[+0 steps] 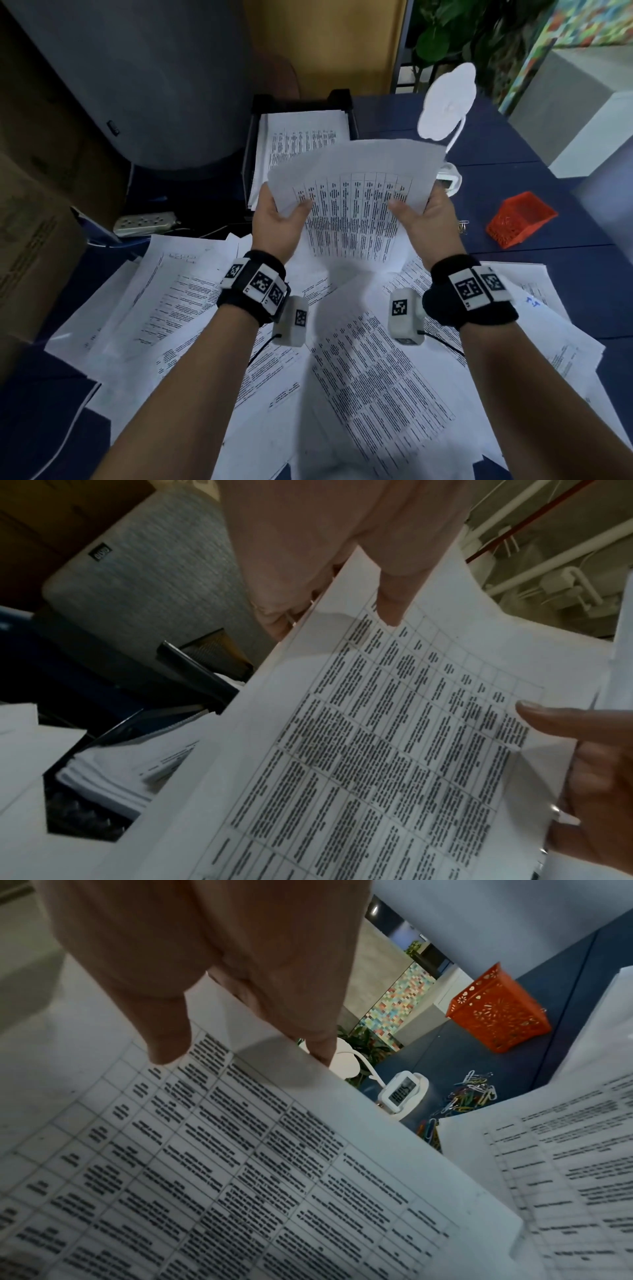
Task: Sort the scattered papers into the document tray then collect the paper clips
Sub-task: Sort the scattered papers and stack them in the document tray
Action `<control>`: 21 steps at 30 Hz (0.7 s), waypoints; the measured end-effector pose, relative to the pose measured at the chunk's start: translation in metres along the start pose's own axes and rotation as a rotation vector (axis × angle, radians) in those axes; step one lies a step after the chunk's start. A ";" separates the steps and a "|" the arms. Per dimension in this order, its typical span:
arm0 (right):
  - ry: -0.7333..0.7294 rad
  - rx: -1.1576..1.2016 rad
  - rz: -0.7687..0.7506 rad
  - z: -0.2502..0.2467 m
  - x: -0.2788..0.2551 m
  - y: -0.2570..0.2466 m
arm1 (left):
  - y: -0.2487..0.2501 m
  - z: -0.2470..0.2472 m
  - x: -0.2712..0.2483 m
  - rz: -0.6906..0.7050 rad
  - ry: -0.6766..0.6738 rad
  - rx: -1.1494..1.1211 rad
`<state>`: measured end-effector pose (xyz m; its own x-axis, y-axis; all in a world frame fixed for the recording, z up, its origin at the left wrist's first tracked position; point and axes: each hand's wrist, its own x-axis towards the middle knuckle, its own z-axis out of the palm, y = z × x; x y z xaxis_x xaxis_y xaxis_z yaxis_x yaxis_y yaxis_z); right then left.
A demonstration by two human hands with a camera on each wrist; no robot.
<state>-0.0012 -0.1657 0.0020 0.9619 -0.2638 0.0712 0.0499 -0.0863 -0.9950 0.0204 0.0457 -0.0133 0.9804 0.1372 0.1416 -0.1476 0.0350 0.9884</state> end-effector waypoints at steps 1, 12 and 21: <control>0.004 -0.005 0.009 -0.001 0.000 0.003 | -0.002 0.000 0.001 -0.013 0.003 0.009; -0.047 -0.098 0.215 -0.006 0.010 0.034 | 0.016 0.007 0.019 -0.055 0.008 -0.088; -0.159 -0.140 0.311 -0.006 0.004 0.055 | 0.003 -0.012 0.048 -0.196 0.056 0.087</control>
<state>0.0038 -0.1775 -0.0523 0.9556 -0.1468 -0.2554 -0.2776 -0.1584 -0.9475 0.0654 0.0644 -0.0043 0.9801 0.1909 -0.0550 0.0598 -0.0192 0.9980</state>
